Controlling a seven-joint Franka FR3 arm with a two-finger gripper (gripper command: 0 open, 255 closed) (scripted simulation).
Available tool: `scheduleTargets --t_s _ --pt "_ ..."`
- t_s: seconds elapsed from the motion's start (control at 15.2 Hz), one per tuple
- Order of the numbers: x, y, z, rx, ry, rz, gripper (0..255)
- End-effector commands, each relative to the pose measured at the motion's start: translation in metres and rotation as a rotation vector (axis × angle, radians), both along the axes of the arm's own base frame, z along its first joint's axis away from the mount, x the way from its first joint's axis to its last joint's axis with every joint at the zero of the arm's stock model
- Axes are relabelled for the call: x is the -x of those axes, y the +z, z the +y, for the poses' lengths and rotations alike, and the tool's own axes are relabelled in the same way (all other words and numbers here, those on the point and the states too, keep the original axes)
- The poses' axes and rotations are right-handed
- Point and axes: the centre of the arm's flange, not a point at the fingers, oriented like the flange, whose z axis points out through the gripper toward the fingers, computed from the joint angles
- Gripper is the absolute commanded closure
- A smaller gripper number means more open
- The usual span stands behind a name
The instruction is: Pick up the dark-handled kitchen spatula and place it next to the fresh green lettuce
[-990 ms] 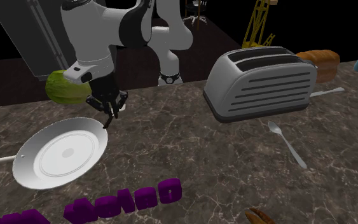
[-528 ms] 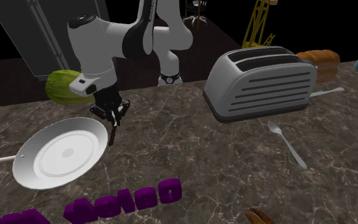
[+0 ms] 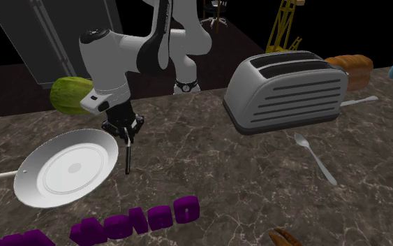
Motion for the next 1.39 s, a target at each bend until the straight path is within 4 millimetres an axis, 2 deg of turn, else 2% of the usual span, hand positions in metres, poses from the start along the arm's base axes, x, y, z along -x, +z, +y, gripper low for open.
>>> scheduleTargets --t_s 0.0,0.13,0.2,0.53,0.79,1.32 --pt "0.0 0.0 0.0 0.0 0.0 0.0 255" --pt "0.0 0.0 0.0 0.0 0.0 0.0 255" --pt "0.0 0.0 0.0 0.0 0.0 0.0 0" --pt "0.0 0.0 0.0 0.0 0.0 0.0 0" --pt "0.003 0.05 -0.001 0.0 0.0 0.0 0" --pt "0.003 0.05 -0.001 0.0 0.0 0.0 0"
